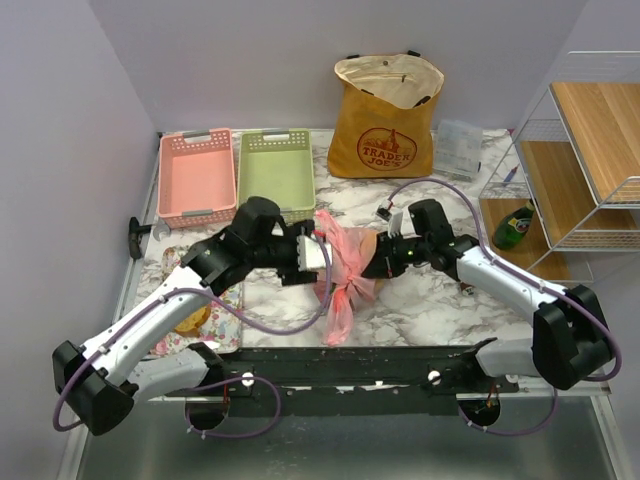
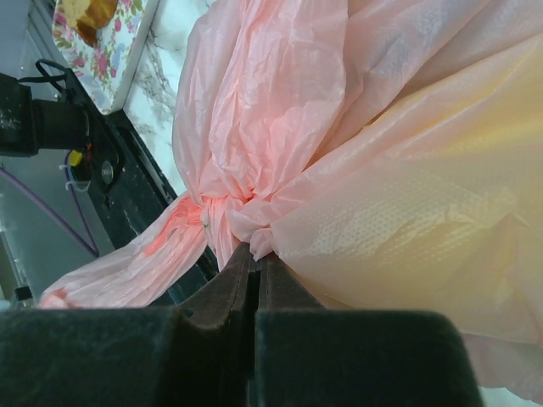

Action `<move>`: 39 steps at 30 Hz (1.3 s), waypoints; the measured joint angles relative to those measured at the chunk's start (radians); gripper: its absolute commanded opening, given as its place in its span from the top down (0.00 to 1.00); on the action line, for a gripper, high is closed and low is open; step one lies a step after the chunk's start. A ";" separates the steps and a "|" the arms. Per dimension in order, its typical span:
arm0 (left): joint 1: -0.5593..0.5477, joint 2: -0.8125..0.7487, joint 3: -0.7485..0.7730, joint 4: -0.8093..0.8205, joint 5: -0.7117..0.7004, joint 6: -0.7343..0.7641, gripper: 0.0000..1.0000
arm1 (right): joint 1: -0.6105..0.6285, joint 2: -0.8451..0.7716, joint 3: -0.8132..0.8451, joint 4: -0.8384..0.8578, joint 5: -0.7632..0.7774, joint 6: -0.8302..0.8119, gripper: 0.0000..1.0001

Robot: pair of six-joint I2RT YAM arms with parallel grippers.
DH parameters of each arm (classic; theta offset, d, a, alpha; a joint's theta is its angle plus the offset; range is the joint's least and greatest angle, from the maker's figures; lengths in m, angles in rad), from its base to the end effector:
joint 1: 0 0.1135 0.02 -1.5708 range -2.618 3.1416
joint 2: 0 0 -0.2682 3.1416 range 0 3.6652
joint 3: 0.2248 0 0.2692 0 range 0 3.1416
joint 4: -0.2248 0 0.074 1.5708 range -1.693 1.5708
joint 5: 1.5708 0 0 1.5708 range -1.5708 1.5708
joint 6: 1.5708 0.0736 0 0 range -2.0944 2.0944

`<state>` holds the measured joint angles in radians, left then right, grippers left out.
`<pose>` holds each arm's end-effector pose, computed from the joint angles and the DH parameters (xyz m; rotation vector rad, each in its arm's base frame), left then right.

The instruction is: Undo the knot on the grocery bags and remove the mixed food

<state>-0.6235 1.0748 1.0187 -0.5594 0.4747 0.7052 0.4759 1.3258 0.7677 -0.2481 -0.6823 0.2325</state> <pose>0.2009 -0.1859 0.3141 1.5229 1.5122 -0.4697 0.2455 0.1787 0.1910 -0.6355 2.3558 1.1412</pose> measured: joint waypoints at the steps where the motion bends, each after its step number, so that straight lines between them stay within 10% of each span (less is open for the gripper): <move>1: -0.047 -0.012 -0.014 0.002 0.010 0.007 0.31 | -0.003 0.000 0.001 0.001 0.000 0.001 0.99; 9: -0.223 0.162 -0.106 0.167 -0.023 0.068 0.27 | -0.007 0.002 0.008 -0.043 0.000 -0.090 0.99; 17: -0.245 0.349 -0.103 0.224 -0.154 0.247 1.00 | -0.010 0.005 0.056 -0.126 0.038 -0.186 0.99; 37: 0.094 -0.145 -0.360 -0.037 -0.029 0.293 1.00 | -0.272 0.048 0.189 -0.369 0.208 -0.566 0.95; 39: 0.093 -0.172 -0.380 -0.051 -0.026 0.293 0.59 | -0.274 0.088 0.228 -0.406 0.167 -0.583 0.65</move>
<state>-0.5304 0.9031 0.6392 -0.6106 0.4488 0.9985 0.2020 1.4136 0.9955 -0.6540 -0.5148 -0.3500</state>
